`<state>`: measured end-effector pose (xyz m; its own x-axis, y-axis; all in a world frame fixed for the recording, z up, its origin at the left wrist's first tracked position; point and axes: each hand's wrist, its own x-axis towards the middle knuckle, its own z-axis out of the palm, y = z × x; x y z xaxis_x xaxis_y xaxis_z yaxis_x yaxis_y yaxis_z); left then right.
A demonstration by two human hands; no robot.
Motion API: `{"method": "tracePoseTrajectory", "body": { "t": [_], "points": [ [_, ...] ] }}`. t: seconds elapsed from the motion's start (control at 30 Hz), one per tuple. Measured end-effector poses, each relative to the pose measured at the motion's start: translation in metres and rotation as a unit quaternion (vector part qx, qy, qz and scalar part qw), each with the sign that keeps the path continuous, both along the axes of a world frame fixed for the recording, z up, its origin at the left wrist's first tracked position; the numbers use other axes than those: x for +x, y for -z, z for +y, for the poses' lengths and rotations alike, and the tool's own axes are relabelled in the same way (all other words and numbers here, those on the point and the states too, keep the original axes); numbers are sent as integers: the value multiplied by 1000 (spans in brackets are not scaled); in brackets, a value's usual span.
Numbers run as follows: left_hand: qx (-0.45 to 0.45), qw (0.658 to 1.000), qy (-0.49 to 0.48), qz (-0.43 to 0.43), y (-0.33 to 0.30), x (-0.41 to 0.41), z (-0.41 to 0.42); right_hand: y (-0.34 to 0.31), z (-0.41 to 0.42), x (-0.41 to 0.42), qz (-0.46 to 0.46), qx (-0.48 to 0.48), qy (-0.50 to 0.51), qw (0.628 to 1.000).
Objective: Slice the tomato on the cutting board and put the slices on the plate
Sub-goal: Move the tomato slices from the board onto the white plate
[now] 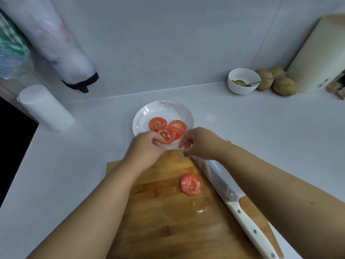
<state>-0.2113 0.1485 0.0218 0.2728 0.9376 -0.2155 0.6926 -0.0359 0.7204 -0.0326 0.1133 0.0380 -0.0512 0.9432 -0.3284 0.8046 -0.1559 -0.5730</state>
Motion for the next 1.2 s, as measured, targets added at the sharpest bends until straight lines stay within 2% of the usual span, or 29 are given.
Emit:
{"method": "tracePoseTrajectory", "body": {
  "t": [0.07,0.17,0.37,0.53,0.7,0.83,0.97,1.1,1.2],
  "points": [
    [-84,991,92,43,3,3,-24,0,-14,1,-79,-27,-65,994],
    [-107,980,142,92,13,13,-49,12,-29,-1,-113,-50,-129,984],
    [-92,980,120,132,25,30,-63,26,-36,-11,-171,-44,-188,966],
    [-103,986,97,86,24,27,-66,26,-39,-9,-118,-71,-162,977],
    [-155,986,57,4,18,15,-63,20,-36,1,6,-124,-69,990],
    [-128,987,-60,-70,0,7,-52,16,-18,3,137,-135,87,977],
    [-91,986,-117,-80,-8,-2,-37,17,22,-1,161,-84,228,956],
    [-90,983,-136,-85,-9,-4,-29,19,59,-14,131,-58,303,942],
    [-92,981,-141,-93,-6,-3,-26,21,76,-20,200,-51,348,914]
  ]
}}
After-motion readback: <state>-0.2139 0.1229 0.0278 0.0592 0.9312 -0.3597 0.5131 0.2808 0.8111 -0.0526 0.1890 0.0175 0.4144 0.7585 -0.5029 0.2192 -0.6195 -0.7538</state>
